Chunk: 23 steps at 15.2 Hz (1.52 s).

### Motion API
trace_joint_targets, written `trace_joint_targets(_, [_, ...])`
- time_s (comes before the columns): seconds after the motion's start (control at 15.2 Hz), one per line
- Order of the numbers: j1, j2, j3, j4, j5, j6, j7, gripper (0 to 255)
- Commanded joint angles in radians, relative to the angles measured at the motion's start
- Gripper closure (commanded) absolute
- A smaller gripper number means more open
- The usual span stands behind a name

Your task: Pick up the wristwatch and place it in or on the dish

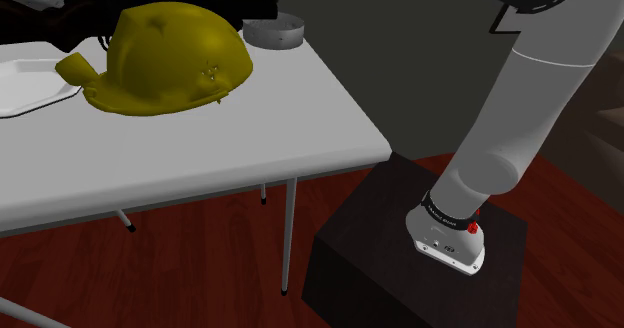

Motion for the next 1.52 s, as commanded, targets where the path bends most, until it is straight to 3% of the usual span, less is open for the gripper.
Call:
trace_joint_targets(0.0, [0.001, -0.007, 0.0, -0.039, 0.0, 0.033, -0.003, 255])
trace_joint_targets(0.33, [0.002, -0.027, 0.001, -0.139, 0.002, 0.112, -0.013, 255])
trace_joint_targets(0.86, [0.002, -0.027, 0.001, -0.139, 0.002, 0.112, -0.013, 255])
trace_joint_targets(0.92, [0.002, -0.027, 0.001, -0.139, 0.002, 0.112, -0.013, 0])
trace_joint_targets(1.25, [0.002, -0.027, 0.001, -0.139, 0.002, 0.112, -0.013, 0])
trace_joint_targets(1.45, [-0.005, -0.027, -0.004, -0.039, 0.002, 0.011, -0.01, 0])
